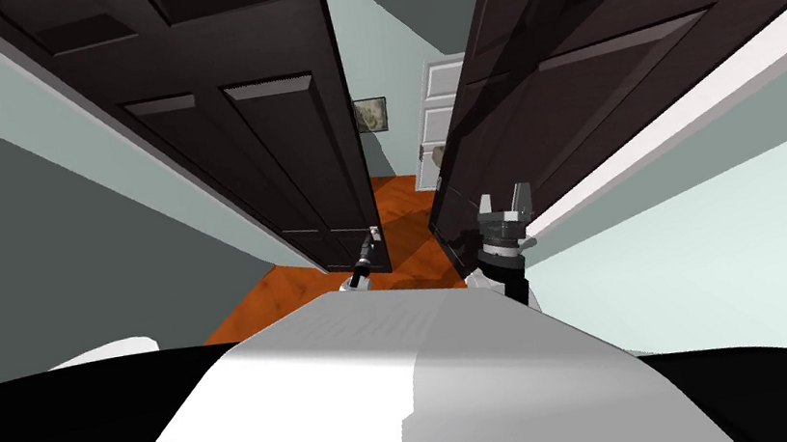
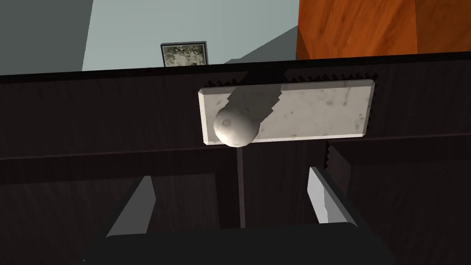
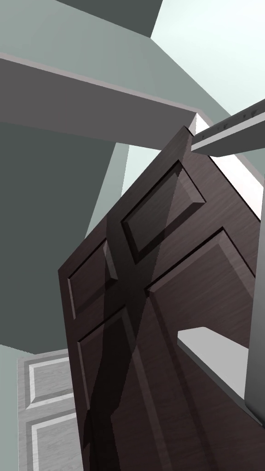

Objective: Push the door open

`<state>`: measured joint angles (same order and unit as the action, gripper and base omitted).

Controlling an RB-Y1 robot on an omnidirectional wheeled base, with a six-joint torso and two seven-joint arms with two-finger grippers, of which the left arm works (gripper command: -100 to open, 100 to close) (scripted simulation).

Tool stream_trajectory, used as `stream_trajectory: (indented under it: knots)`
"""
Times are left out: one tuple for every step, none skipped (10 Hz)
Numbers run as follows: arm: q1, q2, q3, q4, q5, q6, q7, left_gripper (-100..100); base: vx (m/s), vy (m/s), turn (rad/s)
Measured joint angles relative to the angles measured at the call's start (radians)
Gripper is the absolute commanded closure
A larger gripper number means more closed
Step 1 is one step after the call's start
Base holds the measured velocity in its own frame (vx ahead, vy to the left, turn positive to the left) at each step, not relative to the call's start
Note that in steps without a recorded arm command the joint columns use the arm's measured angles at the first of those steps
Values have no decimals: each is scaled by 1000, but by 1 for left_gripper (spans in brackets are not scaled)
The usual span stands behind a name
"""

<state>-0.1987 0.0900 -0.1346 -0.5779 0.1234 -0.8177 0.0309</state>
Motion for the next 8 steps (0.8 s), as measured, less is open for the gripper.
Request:
stream_trajectory:
  knots:
    - [-1, 0, 2, 3, 1, -1, -1, -100, 188, -13, -22]
    - [-2, -1, 5, 5, 2, -2, -2, -100, 197, 7, -28]
    - [-2, -2, 7, 6, 3, -2, -3, -100, 210, 8, -28]
    - [-3, -4, 9, 9, 3, -3, -4, -100, 92, 5, 1]
    - [-3, -5, 9, 9, 3, -5, -4, 100, -21, -2, 6]
    - [-3, -5, 9, 9, 3, -5, -4, 100, -36, -2, -11]
    - [-5, -4, 9, 9, 3, -3, -4, 100, -21, 1, -3]
    - [-4, -3, 9, 9, 3, -2, -4, 100, -11, 0, 2]
